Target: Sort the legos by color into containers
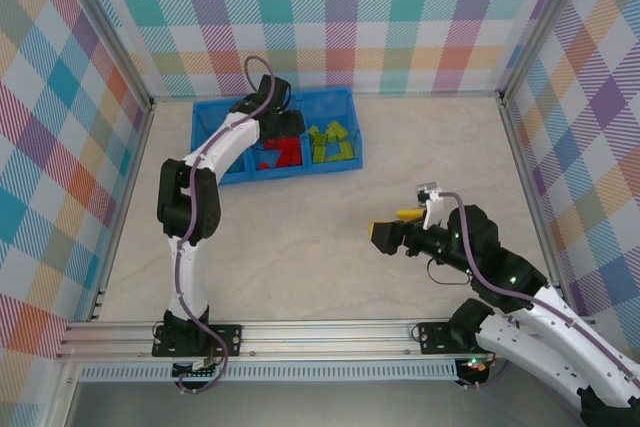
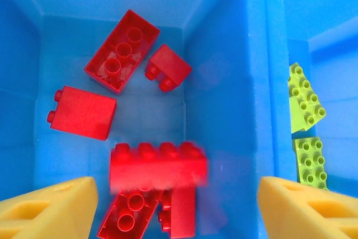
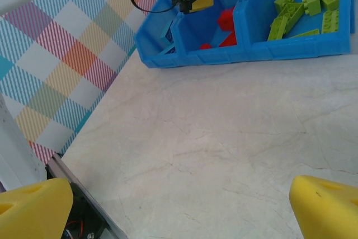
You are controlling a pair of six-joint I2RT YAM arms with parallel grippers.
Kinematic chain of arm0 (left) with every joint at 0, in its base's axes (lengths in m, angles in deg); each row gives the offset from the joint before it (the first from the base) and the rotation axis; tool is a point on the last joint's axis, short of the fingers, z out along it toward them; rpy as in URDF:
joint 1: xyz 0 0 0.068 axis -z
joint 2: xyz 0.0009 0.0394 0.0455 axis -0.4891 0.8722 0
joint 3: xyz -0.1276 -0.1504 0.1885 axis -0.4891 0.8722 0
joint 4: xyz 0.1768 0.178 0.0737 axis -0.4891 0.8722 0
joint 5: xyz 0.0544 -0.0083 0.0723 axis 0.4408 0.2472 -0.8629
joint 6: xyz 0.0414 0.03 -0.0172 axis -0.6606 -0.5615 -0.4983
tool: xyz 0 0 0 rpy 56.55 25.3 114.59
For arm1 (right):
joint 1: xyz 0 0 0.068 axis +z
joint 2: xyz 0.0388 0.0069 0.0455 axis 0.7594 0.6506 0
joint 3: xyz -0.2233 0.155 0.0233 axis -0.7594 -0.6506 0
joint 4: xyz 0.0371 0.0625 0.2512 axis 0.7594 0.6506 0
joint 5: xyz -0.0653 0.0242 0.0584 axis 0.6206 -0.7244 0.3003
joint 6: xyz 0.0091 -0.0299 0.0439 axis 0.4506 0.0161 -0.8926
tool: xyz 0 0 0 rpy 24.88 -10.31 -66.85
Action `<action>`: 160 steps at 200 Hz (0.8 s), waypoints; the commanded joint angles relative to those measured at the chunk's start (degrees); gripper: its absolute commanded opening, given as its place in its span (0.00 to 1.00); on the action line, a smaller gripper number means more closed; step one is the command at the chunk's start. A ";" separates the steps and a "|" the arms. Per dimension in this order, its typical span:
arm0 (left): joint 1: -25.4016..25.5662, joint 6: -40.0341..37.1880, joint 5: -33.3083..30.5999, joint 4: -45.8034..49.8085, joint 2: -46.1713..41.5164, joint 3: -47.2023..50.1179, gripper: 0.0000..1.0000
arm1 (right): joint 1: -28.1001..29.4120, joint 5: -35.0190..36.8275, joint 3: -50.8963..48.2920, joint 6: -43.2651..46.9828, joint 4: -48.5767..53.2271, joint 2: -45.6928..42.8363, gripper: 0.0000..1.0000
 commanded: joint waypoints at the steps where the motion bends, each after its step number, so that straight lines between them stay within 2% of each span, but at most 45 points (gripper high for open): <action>1: -0.61 0.11 2.24 2.03 -4.28 -1.18 0.80 | 0.02 2.97 -0.38 0.58 -1.94 0.51 1.00; 24: -0.14 0.23 2.96 1.39 -11.15 3.29 0.81 | -0.44 7.38 -0.81 3.06 -2.62 1.06 1.00; 40: 0.96 -0.32 2.21 -2.19 -20.31 11.38 0.81 | -2.69 16.33 -1.01 6.03 -1.98 2.07 1.00; 58: 2.82 -2.99 -2.27 -6.70 -32.60 22.45 0.83 | -9.40 22.42 -0.78 9.95 -2.56 5.42 1.00; 82: 3.43 -5.55 -8.85 -11.24 -48.56 37.91 0.87 | -21.76 21.58 -1.09 13.06 -7.31 11.94 1.00; 98: 3.43 -8.35 -12.90 -16.04 -58.96 48.97 0.87 | -28.92 20.79 -2.68 15.85 -13.48 16.23 1.00; 118: 3.43 -11.18 -19.97 -20.47 -67.79 60.47 0.90 | -33.45 22.76 -7.75 22.22 -27.73 21.98 1.00; 133: 3.35 -12.10 -25.57 -21.00 -70.69 66.35 0.95 | -34.67 26.02 -11.22 26.58 -38.43 27.47 1.00; 146: 3.34 -14.05 -27.49 -22.61 -71.58 70.33 1.00 | -36.14 25.66 -12.90 27.25 -44.87 32.58 1.00; 160: 3.32 -16.61 -27.89 -26.24 -71.89 74.38 1.00 | -37.41 24.39 -13.86 27.80 -50.96 38.51 1.00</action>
